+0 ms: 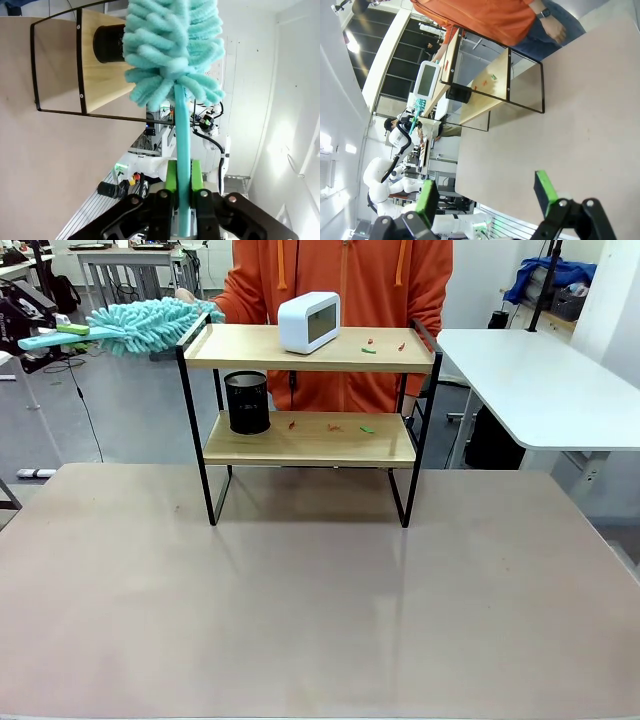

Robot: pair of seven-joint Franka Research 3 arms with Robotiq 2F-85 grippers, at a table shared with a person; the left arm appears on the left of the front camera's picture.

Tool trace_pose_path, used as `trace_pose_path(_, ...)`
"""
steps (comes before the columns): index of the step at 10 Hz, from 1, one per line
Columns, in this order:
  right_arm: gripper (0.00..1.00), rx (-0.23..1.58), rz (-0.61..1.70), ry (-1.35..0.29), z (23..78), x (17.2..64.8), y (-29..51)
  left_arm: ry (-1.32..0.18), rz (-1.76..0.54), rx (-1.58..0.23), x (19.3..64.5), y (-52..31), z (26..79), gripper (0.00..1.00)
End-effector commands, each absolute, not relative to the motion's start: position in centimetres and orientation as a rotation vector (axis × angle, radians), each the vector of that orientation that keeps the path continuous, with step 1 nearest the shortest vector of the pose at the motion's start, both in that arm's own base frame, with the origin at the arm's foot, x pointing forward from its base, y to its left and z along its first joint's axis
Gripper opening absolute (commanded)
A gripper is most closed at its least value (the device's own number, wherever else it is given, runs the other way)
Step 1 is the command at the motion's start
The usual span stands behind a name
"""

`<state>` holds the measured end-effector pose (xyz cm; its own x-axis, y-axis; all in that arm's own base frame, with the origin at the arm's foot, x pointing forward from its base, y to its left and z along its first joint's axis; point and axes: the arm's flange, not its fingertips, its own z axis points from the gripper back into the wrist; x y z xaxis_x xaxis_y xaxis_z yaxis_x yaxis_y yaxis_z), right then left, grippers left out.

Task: Clean the shelf.
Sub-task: Pick up the Duster from the human.

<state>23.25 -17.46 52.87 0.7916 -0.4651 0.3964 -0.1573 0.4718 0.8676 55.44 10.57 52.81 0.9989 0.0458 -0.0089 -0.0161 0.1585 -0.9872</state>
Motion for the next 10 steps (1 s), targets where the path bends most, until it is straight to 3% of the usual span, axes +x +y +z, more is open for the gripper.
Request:
trace_pose_path(1, 1.00, 1.087, -0.184, -0.684, 53.2, 23.7, -17.5, -0.037, 0.023, -1.410, 55.2, 10.8, 52.9, 0.00)
trace_pose_path(3, 1.00, 1.087, -0.184, -0.684, 53.2, 23.7, -17.5, -0.051, 0.008, -1.412, 54.6, 10.2, 53.4, 0.00)
trace_pose_path(5, 1.00, 1.087, -0.184, -0.684, 53.2, 23.7, -17.5, -0.100, -0.060, -1.359, 50.7, 10.6, 55.5, 0.00)
trace_pose_path(7, 1.00, 1.087, -0.184, -0.684, 53.2, 23.7, -17.5, -0.204, -0.123, -1.170, 41.7, 12.5, 58.9, 0.00)
trace_pose_path(10, 1.00, 1.087, -0.184, -0.684, 53.2, 23.7, -17.5, -0.360, -0.149, -0.922, 27.5, 15.7, 59.1, 0.00)
